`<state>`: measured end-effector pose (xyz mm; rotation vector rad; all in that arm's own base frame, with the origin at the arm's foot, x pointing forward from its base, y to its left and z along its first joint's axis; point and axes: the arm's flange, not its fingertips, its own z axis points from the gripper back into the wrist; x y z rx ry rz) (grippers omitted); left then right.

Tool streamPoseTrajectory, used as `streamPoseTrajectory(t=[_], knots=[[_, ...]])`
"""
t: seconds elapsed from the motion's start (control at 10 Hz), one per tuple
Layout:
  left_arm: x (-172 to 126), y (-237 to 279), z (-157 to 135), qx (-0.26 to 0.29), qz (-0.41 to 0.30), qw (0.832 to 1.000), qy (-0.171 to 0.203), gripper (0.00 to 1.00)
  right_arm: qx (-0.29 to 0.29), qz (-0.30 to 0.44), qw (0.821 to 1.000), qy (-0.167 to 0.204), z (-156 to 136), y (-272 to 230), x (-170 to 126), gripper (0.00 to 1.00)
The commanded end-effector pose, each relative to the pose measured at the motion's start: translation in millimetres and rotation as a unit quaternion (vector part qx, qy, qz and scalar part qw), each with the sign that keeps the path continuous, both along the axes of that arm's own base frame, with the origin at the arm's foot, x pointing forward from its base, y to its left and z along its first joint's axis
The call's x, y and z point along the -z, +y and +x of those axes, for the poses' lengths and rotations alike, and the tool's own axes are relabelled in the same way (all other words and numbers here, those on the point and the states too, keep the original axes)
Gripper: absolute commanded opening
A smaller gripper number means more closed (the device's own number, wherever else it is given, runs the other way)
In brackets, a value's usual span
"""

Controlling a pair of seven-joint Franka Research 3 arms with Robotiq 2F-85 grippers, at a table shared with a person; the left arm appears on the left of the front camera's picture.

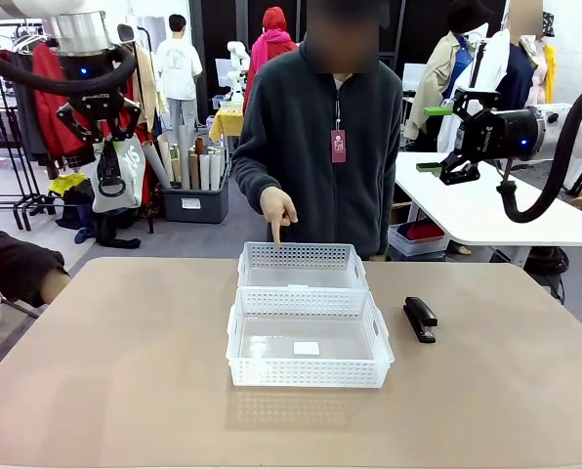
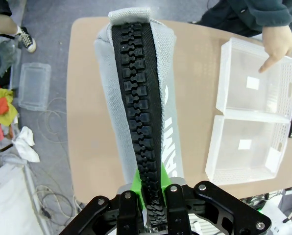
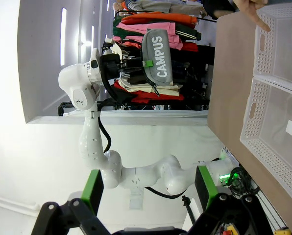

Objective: Distribute items into two baskets.
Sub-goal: Move the picked Pencil pouch towards the Organizing basket indicated by the person, stopping as directed.

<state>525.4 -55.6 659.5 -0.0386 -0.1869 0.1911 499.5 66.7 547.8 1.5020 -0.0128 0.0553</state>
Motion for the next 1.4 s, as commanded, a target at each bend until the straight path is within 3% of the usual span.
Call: streamPoseTrajectory(t=[0.0, 0.1, 0.4, 0.6, 0.8, 1.1, 1.3], knots=[[-2, 1, -2, -0.004, 0.007, 1.000, 0.000, 0.00, -0.001, -0.002, 1.000, 0.000, 0, 0, -1, 1.00], [0, 0, 0, 0.000, 0.000, 1.000, 0.000, 0.00, -0.001, -0.002, 1.000, 0.000, 0, 0, -1, 1.00], [-26, -18, 7, 0.135, -0.011, 0.991, -0.018, 0.00, -0.001, -0.002, 1.000, 0.000, 0, 0, -1, 1.00], [-44, -31, 22, 0.235, -0.001, 0.972, -0.028, 0.00, -0.001, -0.002, 1.000, 0.000, 0, 0, -1, 1.00], [-52, -47, 41, 0.321, -0.002, 0.946, -0.045, 0.00, -0.001, -0.002, 1.000, 0.000, 0, 0, -1, 1.00], [-54, -95, 54, 0.458, 0.054, 0.884, -0.070, 0.00, -0.001, -0.002, 1.000, 0.000, 0, 0, -1, 1.00], [-52, -113, 56, 0.490, 0.063, 0.865, -0.088, 0.00, -0.001, -0.002, 1.000, 0.000, 0, 0, -1, 1.00]])
